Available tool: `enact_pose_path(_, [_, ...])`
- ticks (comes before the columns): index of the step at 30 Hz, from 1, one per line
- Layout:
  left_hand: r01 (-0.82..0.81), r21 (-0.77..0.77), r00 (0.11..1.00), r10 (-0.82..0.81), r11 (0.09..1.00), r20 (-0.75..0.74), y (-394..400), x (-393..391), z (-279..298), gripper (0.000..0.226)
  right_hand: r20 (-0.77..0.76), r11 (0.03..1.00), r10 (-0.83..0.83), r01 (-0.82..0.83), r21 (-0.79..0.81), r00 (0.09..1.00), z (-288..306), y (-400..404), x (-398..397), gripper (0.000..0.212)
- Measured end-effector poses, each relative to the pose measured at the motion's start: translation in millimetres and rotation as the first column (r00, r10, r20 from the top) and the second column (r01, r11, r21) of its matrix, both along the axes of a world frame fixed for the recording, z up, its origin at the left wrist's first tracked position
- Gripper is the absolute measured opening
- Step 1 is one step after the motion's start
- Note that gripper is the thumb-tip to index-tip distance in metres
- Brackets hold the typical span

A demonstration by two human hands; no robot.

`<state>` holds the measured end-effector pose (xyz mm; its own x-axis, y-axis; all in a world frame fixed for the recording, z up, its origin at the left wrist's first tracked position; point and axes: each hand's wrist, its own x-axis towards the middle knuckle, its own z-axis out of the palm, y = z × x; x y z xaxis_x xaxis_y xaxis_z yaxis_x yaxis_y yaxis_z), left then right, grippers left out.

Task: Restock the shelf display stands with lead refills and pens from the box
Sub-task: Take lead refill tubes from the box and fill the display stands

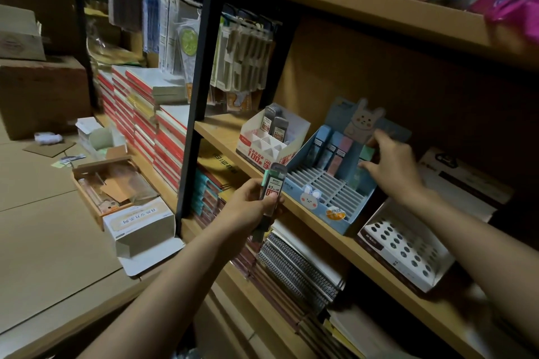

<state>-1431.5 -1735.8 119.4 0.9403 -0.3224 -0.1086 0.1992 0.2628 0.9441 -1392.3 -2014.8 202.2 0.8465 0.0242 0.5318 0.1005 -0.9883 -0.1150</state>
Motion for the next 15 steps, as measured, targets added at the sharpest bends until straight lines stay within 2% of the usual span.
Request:
enact_pose_path(5, [0.000, 0.014, 1.000, 0.000, 1.000, 0.012, -1.3, -1.1, -4.0, 0.024, 0.032, 0.998, -0.055, 0.054, 0.031, 0.998, -5.0, -2.3, 4.2, 0.040])
enact_pose_path(11, [0.017, 0.029, 1.000, -0.017, 0.999, 0.022, -3.6, -1.7, -6.9, 0.023, 0.112, 0.981, -0.130, 0.144, -0.127, 0.985, -1.2, -2.5, 6.7, 0.031])
enact_pose_path(15, [0.029, 0.037, 0.999, -0.030, 0.999, 0.034, -6.0, -3.7, -7.0, 0.023, 0.109, 0.963, -0.160, 0.179, -0.200, 0.981, -2.2, 5.5, 5.2, 0.026])
